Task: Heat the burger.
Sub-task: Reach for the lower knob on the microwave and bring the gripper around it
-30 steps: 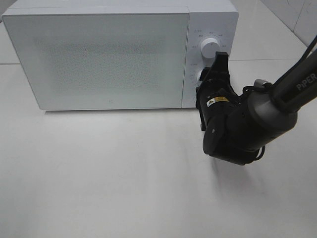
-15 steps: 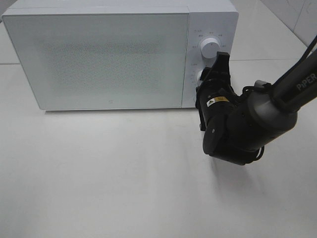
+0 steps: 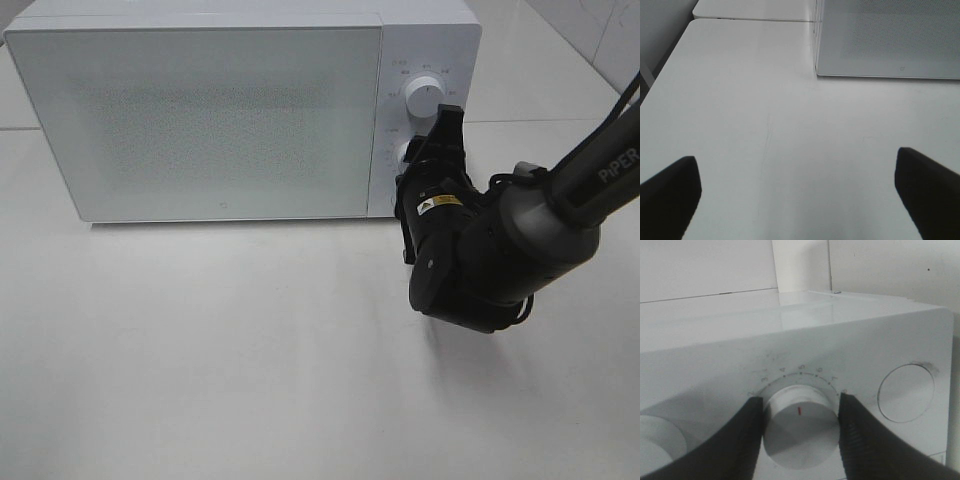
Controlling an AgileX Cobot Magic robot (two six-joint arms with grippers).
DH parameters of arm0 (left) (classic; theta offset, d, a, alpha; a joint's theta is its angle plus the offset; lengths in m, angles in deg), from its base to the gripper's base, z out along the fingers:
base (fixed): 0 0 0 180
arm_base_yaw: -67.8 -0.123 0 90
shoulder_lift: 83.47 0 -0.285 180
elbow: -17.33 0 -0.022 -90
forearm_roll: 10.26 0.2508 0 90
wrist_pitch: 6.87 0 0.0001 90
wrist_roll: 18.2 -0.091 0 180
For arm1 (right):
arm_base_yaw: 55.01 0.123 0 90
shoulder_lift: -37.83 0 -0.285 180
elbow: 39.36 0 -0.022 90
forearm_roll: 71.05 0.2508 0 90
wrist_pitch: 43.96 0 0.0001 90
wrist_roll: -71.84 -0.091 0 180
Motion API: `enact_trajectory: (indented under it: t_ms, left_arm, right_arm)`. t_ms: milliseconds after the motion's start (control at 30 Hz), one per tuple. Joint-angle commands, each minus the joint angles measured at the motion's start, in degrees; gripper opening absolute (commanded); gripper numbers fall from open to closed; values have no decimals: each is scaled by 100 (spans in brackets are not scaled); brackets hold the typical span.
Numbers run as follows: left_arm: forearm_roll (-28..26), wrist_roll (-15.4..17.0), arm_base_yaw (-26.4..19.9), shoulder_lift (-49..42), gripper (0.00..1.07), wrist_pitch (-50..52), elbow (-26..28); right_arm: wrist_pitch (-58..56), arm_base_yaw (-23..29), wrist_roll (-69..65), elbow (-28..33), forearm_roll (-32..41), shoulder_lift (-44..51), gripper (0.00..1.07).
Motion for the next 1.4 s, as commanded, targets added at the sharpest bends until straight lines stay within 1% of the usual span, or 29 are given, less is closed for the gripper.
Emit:
enact_trajectory:
  t_ms: [33, 67, 100, 133, 167, 200, 267, 367, 433, 533, 567, 600, 633, 700, 967, 1067, 1100, 1133, 1200, 1233, 1300, 1367, 1400]
  left_arm:
    - [-23, 29, -17, -143, 98, -17, -6]
    - [-23, 29, -17, -143, 98, -17, -6]
    - [-23, 29, -17, -143, 98, -17, -6]
    - [-23, 29, -17, -143, 98, -17, -6]
    - [-23, 29, -17, -143, 98, -17, -6]
    - [-23, 29, -17, -143, 98, -17, -6]
    - [-23, 29, -17, -143, 98, -17, -6]
    - [-23, 29, -17, -143, 98, -17, -6]
    - [-23, 29, -17, -143, 98, -17, -6]
    - [-23, 29, -17, -143, 98, -17, -6]
    - [-23, 29, -17, -143, 98, -17, -6]
    - [-23, 29, -17, -143, 98, -17, -6]
    - [-23, 29, -17, -143, 98, -17, -6]
    - [-23, 29, -17, -143, 98, -17, -6]
    - [-23, 29, -17, -143, 98, -17, -6]
    - [-23, 29, -17, -143, 98, -17, -6]
    - [-23, 29, -17, -143, 98, -17, -6]
    - [-23, 29, -17, -143, 98, -17, -6]
    - [-23, 29, -17, -143, 98, -17, -6]
    - [-23, 29, -17, -143, 98, -17, -6]
    - [-23, 29, -17, -143, 98, -17, -6]
    - [-23, 29, -17, -143, 98, -17, -6]
    - [-23, 29, -17, -143, 98, -17, -6]
  right_arm:
    - [1031, -23, 69, -143, -344, 46, 26]
    - [1031, -23, 86, -143, -309, 46, 32]
    - [1031, -23, 86, -143, -309, 46, 32]
    - [1031, -23, 109, -143, -223, 46, 38]
    - [1031, -23, 109, -143, -189, 46, 41]
    - [1031, -23, 109, -143, -189, 46, 41]
    - [1043, -29, 160, -143, -17, 46, 49]
    - [1043, -40, 195, -143, 23, 46, 50]
    - [1043, -40, 286, -143, 86, 46, 56]
    - [1043, -40, 286, -143, 86, 46, 58]
    - [1043, -40, 286, -143, 80, 57, 63]
    - [1031, -40, 321, -138, 80, 57, 65]
    - [1031, -40, 321, -138, 80, 57, 65]
    - [1031, -23, 550, -138, -23, 63, 69]
    - [1031, -23, 722, -115, -304, 69, 70]
    - [985, -23, 825, 52, -378, 172, 70]
    - [974, -23, 997, 212, -390, 281, 70]
    - [974, -23, 997, 212, -390, 281, 70]
    - [877, -23, 1209, 544, -699, 481, 70]
    - [877, -23, 1209, 544, -699, 481, 70]
    - [447, -23, 1335, 802, -940, 653, 70]
    - [246, -23, 1444, 877, -997, 722, 70]
    - [-92, -23, 1759, 991, -1037, 865, 70]
